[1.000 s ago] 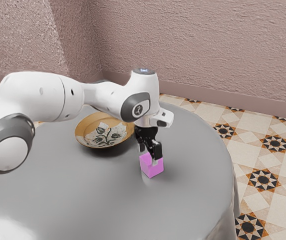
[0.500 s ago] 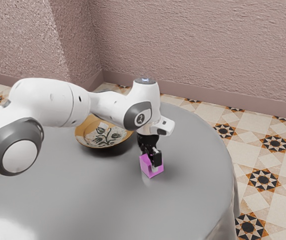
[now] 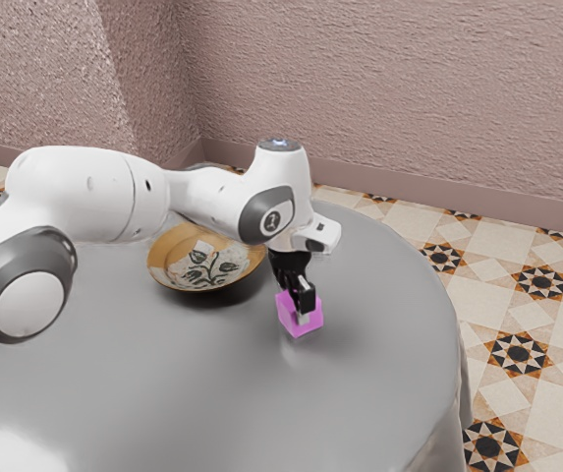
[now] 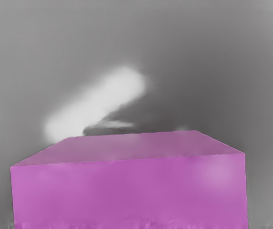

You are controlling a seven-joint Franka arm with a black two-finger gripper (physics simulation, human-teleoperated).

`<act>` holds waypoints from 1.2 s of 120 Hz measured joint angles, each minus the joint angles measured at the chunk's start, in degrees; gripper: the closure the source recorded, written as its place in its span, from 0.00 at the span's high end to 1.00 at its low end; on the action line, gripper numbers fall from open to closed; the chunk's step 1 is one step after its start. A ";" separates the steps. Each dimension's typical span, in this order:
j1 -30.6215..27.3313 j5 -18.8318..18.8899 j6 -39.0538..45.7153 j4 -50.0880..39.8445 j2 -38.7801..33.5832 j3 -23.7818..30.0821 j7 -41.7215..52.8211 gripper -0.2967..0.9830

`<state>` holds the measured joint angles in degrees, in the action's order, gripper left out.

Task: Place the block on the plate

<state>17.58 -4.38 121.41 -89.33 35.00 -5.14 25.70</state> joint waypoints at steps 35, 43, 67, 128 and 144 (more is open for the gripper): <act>-9.85 0.27 -1.57 0.96 -8.53 -2.54 0.25 0.53; -13.01 0.17 -1.79 3.75 -6.08 -2.62 0.29 0.53; -17.31 -0.76 -2.52 12.62 5.05 -4.11 0.46 0.53; -13.25 -2.28 -12.18 11.02 -9.86 -4.74 -1.05 0.74; -4.39 1.58 -19.71 -1.52 -27.96 -4.79 -7.35 0.76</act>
<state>13.19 -2.79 101.70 -90.86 7.03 -9.93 18.35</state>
